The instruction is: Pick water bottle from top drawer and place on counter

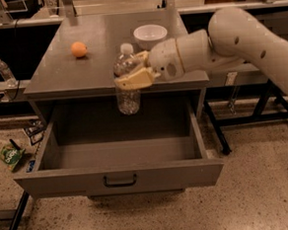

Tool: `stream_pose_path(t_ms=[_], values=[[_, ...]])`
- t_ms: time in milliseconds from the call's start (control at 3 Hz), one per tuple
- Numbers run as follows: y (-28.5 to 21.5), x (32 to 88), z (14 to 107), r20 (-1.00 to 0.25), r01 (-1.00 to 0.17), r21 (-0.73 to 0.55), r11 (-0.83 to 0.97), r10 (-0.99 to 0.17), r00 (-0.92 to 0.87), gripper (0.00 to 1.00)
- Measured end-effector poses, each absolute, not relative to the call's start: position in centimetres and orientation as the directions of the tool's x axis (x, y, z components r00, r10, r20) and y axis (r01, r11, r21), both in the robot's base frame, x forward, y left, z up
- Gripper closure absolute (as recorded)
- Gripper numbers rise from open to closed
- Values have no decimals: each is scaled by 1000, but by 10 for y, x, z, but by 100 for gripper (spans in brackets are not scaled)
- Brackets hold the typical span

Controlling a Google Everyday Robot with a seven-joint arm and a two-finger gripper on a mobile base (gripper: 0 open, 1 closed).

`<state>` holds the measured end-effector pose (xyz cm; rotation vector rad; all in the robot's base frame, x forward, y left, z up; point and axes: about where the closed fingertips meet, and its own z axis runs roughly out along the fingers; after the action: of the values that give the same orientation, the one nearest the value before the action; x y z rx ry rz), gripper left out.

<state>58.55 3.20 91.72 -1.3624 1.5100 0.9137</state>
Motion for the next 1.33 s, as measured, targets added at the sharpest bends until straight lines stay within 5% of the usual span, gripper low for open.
stream_pose_path(t_ms=[667, 1333], values=[[34, 596, 932, -942, -987, -49, 152, -336, -5, 100], [40, 690, 951, -948, -957, 48, 288, -289, -134, 100]])
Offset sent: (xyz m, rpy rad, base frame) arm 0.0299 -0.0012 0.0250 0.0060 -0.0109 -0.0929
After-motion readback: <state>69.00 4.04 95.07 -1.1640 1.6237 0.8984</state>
